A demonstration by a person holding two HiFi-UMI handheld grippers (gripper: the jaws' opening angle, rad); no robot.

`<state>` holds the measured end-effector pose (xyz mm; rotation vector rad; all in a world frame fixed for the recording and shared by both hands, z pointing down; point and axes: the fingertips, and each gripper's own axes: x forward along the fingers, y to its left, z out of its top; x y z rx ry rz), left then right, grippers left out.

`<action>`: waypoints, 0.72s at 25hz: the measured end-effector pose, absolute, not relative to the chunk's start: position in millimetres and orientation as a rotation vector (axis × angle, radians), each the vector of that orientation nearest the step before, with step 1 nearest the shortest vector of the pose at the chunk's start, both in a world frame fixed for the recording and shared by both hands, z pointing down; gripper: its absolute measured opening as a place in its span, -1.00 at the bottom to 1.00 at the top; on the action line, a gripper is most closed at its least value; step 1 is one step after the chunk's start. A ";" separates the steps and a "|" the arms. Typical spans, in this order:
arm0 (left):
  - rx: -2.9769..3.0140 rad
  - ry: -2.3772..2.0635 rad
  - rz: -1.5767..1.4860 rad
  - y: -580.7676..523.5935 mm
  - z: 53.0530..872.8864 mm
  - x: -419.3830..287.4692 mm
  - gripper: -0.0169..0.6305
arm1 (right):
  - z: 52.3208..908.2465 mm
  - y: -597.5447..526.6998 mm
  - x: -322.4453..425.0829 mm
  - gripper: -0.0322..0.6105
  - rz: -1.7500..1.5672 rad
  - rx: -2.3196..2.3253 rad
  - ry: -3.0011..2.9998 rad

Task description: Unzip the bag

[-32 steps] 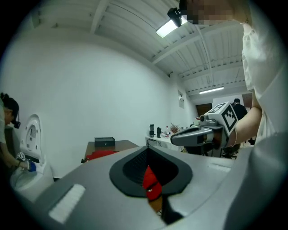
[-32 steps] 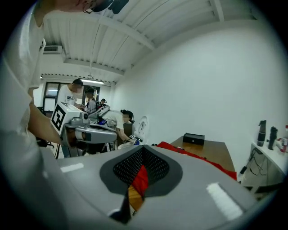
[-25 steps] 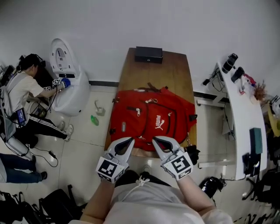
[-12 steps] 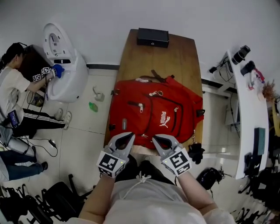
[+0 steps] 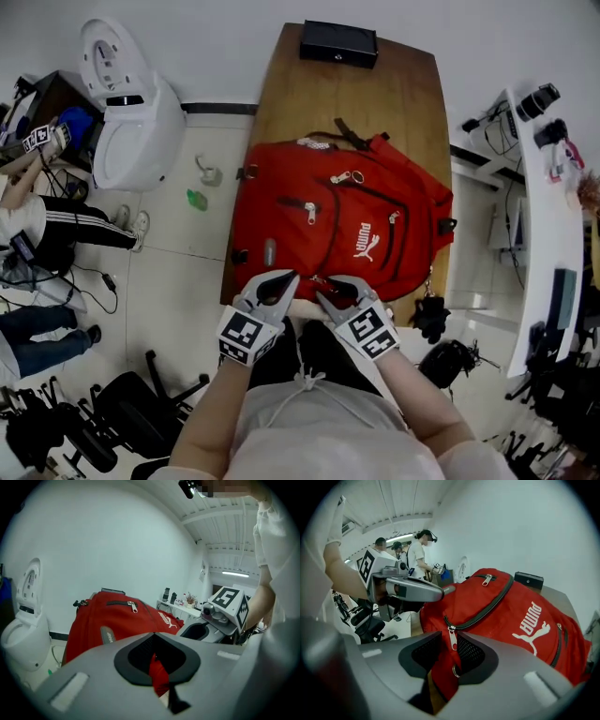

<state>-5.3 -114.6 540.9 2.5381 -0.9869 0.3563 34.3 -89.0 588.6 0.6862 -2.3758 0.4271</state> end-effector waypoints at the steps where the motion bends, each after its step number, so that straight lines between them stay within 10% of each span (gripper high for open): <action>1: 2.532 -0.983 0.358 -114.8 544.1 -5.5 -0.93 | 592.6 -89.4 32.3 -0.56 0.432 0.681 -2.368; 18: 2.536 -0.929 0.386 -114.8 552.5 1.4 -0.93 | 608.5 -92.9 24.9 -0.84 0.519 0.572 -2.250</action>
